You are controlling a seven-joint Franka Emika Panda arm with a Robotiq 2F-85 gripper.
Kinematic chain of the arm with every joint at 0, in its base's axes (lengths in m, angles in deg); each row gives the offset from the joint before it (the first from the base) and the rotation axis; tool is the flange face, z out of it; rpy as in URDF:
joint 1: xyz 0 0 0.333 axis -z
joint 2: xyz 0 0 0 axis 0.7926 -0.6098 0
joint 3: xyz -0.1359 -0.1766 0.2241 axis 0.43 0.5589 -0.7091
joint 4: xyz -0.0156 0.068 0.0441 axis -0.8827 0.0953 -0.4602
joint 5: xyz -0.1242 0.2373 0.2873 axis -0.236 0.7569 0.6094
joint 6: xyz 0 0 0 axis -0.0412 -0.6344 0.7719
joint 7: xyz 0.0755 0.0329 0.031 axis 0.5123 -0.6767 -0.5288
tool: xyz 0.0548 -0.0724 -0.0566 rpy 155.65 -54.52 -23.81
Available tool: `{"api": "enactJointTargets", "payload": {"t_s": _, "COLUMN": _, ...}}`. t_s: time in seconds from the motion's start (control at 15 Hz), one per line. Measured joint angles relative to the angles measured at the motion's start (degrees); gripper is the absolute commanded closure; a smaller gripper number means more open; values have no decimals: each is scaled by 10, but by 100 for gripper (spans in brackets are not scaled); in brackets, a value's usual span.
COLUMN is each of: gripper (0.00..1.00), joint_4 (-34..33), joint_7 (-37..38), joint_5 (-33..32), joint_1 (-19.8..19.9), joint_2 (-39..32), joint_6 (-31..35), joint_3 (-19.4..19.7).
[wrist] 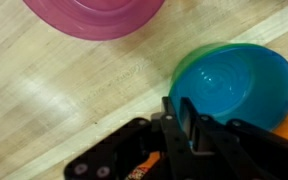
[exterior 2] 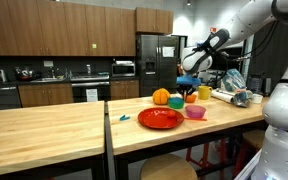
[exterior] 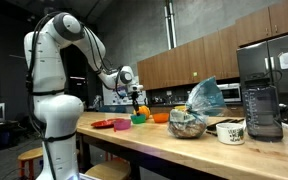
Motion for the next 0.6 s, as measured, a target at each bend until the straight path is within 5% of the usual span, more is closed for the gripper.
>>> {"api": "enactJointTargets", "payload": {"t_s": 0.47, "gripper": 6, "joint_4": 2, "joint_7": -1, "joint_5": 0, "joint_1": -2, "joint_2": 7, "joint_6": 0, "joint_3": -5}}
{"api": "enactJointTargets", "payload": {"t_s": 0.6, "gripper": 0, "joint_4": 4, "joint_7": -1, "joint_5": 0, "joint_1": -2, "joint_2": 7, "joint_6": 0, "joint_3": -6}}
